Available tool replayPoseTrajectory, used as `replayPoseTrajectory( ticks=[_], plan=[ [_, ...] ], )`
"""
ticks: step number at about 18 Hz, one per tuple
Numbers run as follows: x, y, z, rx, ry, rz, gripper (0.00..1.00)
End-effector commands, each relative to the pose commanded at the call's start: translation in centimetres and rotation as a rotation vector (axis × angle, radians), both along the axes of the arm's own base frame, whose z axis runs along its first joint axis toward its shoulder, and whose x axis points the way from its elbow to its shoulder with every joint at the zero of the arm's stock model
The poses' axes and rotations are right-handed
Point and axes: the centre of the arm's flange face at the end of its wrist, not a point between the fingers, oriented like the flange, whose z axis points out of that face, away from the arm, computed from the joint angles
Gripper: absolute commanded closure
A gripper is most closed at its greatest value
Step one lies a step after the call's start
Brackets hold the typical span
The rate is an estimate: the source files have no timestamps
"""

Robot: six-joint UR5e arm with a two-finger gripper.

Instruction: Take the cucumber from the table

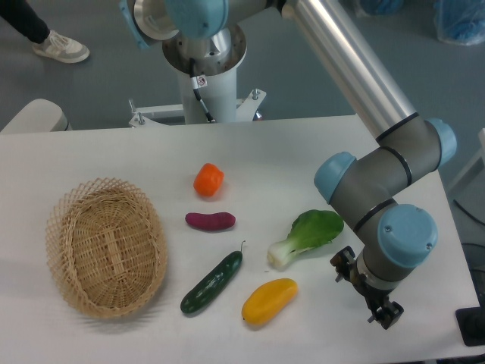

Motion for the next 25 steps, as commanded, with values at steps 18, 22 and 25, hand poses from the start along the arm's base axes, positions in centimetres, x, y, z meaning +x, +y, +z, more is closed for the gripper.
replayPoseTrajectory(
  ticks=[18,22,25],
  plan=[
    [18.3,2.7,-3.0,-0.049,-0.118,0.131,0.0],
    [20.6,2.5,-4.4,0.0,-0.073,0.171,0.0],
    [21.4,2.8,-5.0,-0.002,-0.07,0.184,0.01]
  ],
)
